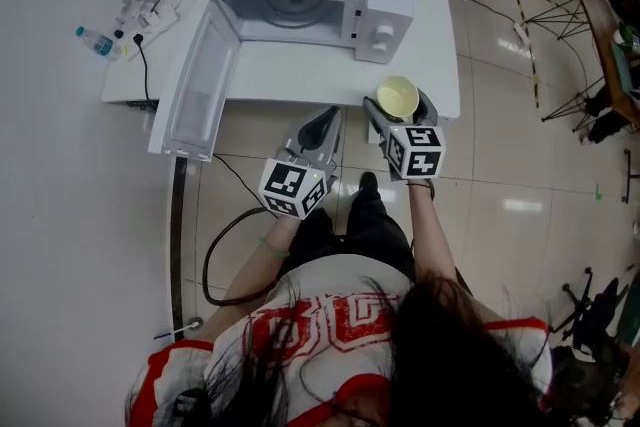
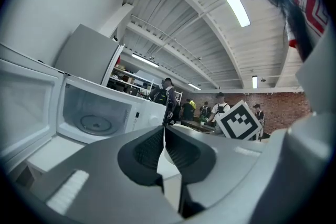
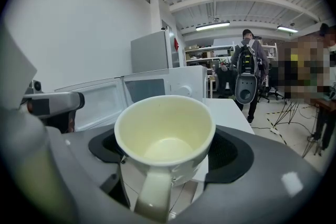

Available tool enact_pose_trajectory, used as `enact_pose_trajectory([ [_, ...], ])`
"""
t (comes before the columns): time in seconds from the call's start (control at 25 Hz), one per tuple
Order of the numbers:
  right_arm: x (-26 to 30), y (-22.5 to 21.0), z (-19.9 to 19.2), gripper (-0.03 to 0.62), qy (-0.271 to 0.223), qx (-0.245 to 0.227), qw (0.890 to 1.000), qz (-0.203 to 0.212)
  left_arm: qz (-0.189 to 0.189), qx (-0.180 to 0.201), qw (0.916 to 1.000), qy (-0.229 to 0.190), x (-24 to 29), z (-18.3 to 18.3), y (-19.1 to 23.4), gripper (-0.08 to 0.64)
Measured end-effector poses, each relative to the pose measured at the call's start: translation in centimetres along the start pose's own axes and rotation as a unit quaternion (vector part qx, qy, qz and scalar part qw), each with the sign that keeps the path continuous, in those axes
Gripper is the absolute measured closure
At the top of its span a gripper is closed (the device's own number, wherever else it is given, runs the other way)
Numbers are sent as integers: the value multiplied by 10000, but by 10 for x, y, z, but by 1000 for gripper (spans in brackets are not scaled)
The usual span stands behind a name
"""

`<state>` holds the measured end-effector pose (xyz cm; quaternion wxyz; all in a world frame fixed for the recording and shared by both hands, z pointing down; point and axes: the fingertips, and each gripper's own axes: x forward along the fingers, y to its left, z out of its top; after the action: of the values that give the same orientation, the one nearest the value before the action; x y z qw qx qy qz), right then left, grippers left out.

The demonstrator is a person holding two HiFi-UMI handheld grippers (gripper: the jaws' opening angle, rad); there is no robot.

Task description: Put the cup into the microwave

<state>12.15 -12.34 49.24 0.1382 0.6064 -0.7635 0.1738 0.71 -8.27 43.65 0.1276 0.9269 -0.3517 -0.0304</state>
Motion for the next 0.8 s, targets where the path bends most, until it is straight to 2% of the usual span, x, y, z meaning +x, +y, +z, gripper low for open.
enact_pose_trajectory([
  [0.8,-3,64,2,140,-144,-8,9999,-20,-93,71,9999,-110,-50,10,24,558],
])
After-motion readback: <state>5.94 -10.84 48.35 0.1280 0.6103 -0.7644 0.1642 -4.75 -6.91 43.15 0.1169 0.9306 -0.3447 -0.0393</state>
